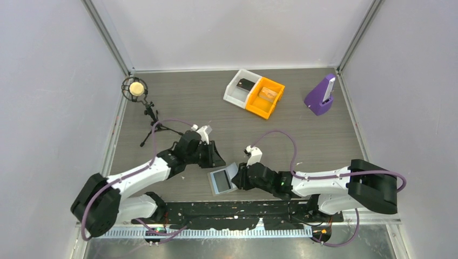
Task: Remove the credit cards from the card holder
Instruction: Remove the credit card from the card holder.
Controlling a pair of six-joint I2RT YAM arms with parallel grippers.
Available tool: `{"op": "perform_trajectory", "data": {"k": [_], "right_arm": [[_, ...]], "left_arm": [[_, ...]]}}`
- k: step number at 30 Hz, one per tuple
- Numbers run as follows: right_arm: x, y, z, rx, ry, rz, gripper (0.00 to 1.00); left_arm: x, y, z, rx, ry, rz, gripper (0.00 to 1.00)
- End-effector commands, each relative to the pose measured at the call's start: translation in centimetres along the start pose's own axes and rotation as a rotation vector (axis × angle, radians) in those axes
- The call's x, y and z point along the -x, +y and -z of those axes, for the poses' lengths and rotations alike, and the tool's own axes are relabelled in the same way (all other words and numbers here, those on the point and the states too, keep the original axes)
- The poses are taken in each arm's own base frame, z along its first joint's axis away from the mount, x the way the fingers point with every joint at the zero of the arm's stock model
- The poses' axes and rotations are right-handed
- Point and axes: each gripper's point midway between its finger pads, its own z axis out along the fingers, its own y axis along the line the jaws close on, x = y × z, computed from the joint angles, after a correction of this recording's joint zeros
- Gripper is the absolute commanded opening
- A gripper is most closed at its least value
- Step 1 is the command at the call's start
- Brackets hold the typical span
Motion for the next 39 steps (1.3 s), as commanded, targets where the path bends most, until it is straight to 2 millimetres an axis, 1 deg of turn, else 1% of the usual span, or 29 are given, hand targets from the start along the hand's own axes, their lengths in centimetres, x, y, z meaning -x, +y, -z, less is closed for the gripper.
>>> {"op": "perform_trajectory", "data": {"k": [1, 2, 4, 9, 11, 13, 15, 16, 17, 18, 19, 22, 23, 24, 25, 29, 32, 33, 38, 39], "right_arm": [[1.1, -1.2, -0.1, -0.033, -0.076, -0.047, 0.31], [1.0, -1.4, 0.0, -0.032, -0.078, -0.050, 0.31], [1.1, -0.8, 0.1, -0.005, -0.077, -0.054, 0.31], [1.4, 0.9, -0.2, 0.046, -0.055, -0.045, 0.32], [1.8, 1.9, -0.2, 0.071, -0.055, -0.049, 0.32], [2.6, 3.1, -0.2, 0.102, -0.064, -0.052, 0.32], [3.0, 4.0, -0.4, 0.120, -0.068, -0.051, 0.32], [2.9, 4.0, -0.7, 0.118, -0.059, -0.047, 0.32], [3.2, 4.5, -0.8, 0.127, -0.062, -0.049, 0.32], [2.9, 4.5, -1.2, 0.122, -0.046, -0.046, 0.32], [3.0, 4.7, -1.3, 0.125, -0.045, -0.048, 0.32], [2.3, 4.1, -2.1, 0.109, -0.019, -0.061, 0.32], [1.9, 3.4, -2.3, 0.095, -0.011, -0.066, 0.32], [1.9, 3.4, -2.3, 0.105, -0.009, -0.078, 0.32], [1.5, 2.9, -2.5, 0.096, 0.005, -0.083, 0.32], [0.8, 1.6, -3.0, 0.072, 0.025, -0.091, 0.32], [0.3, 1.3, -3.3, 0.079, 0.040, -0.100, 0.32], [-0.1, 1.0, -3.4, 0.076, 0.057, -0.101, 0.32], [-0.5, 0.0, -3.7, 0.067, 0.068, -0.109, 0.36], [-0.3, 0.2, -3.6, 0.082, 0.062, -0.113, 0.36]], "left_arm": [[0.5, 2.1, 2.5, 0.138, -0.054, -0.023, 0.28], [0.3, 2.1, 2.9, 0.130, -0.063, -0.018, 0.28], [-0.2, 2.1, 3.3, 0.107, -0.077, -0.001, 0.28], [-1.3, 1.3, 3.9, 0.004, -0.107, 0.011, 0.28], [-1.6, 1.6, 4.0, 0.005, -0.107, -0.001, 0.28], [-1.9, 2.2, 3.9, 0.022, -0.104, -0.004, 0.29], [-2.2, 2.5, 3.5, 0.026, -0.091, 0.005, 0.29], [-2.5, 2.5, 3.4, 0.017, -0.081, 0.009, 0.29], [-2.6, 2.5, 3.1, 0.009, -0.074, 0.015, 0.29], [-2.6, 2.4, 2.9, -0.004, -0.076, 0.021, 0.29], [-2.9, 2.5, 2.7, -0.008, -0.070, 0.028, 0.28], [-3.2, 2.8, 2.0, -0.014, -0.060, 0.039, 0.26], [-3.3, 3.0, 1.9, -0.012, -0.054, 0.041, 0.26], [-3.5, 3.2, 1.7, -0.003, -0.045, 0.044, 0.25], [-3.6, 3.4, 1.5, 0.002, -0.039, 0.044, 0.24], [-4.1, 4.2, 1.0, 0.026, -0.022, 0.053, 0.22], [-4.6, 4.8, 0.9, 0.044, -0.012, 0.061, 0.21], [-4.7, 5.1, 0.8, 0.051, -0.009, 0.063, 0.21], [-5.4, 6.0, 0.7, 0.079, 0.004, 0.067, 0.20], [-5.4, 6.1, 0.7, 0.084, 0.007, 0.067, 0.20]]}}
